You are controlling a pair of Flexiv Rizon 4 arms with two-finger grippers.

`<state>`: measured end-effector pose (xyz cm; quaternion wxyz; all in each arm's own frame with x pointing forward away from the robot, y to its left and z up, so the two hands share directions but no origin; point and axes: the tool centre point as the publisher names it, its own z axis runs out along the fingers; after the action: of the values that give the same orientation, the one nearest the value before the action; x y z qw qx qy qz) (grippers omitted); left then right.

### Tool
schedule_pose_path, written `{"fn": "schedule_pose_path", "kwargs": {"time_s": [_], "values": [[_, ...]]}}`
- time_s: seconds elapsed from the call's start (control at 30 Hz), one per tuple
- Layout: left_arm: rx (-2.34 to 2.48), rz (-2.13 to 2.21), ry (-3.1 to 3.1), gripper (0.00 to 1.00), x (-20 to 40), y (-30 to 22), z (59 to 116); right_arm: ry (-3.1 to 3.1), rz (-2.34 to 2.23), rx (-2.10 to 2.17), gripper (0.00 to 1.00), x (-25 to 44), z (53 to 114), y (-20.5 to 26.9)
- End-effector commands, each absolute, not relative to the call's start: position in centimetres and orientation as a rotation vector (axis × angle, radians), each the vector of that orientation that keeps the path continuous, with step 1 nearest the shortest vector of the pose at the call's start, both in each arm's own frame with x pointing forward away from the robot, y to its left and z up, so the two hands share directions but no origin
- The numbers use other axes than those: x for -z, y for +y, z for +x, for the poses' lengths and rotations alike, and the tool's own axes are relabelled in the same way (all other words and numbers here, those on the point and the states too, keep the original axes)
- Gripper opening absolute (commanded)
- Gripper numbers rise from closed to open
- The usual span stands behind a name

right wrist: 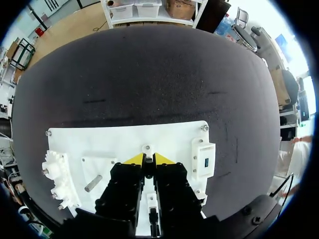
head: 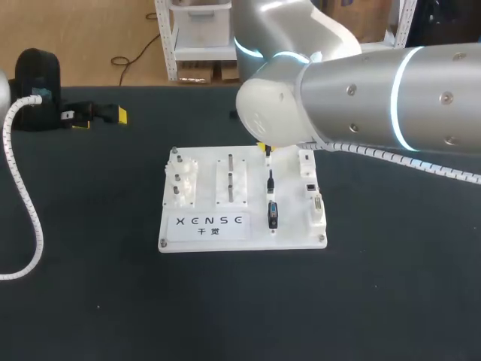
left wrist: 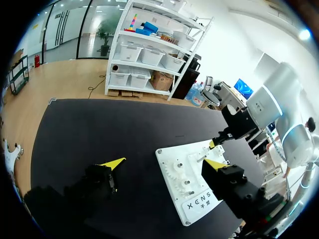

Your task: Insert the USB connector, Ethernet cable, and multi-pin plug into their matching sockets one by one.

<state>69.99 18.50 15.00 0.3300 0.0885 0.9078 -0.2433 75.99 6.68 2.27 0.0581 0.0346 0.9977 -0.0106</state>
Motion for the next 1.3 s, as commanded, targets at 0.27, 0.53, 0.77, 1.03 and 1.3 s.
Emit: {"fn": "schedule_pose_path", "kwargs": {"time_s": [0.27, 0.53, 0.77, 1.03, 1.3], "values": [[0.636, 0.232, 2.374, 1.0, -15.0, 18.5, 70.0, 2.955, 0.103, -0.017, 0.0, -4.8, 75.4, 5.6], [0.636, 0.232, 2.374, 1.0, -15.0, 18.5, 70.0, 2.926, 0.133, -0.062, 0.0, -5.7, 74.8, 2.7], [0.636, 0.232, 2.374, 1.0, -15.0, 18.5, 70.0, 2.938, 0.154, -0.044, 0.0, -4.8, 74.3, 0.8], [0.636, 0.232, 2.374, 1.0, -15.0, 18.5, 70.0, 2.946, 0.156, -0.007, 0.0, -3.7, 74.1, -0.5], [0.636, 0.232, 2.374, 1.0, -15.0, 18.5, 70.0, 2.947, 0.161, 0.02, 0.0, -3.2, 74.3, -1.2]]}}
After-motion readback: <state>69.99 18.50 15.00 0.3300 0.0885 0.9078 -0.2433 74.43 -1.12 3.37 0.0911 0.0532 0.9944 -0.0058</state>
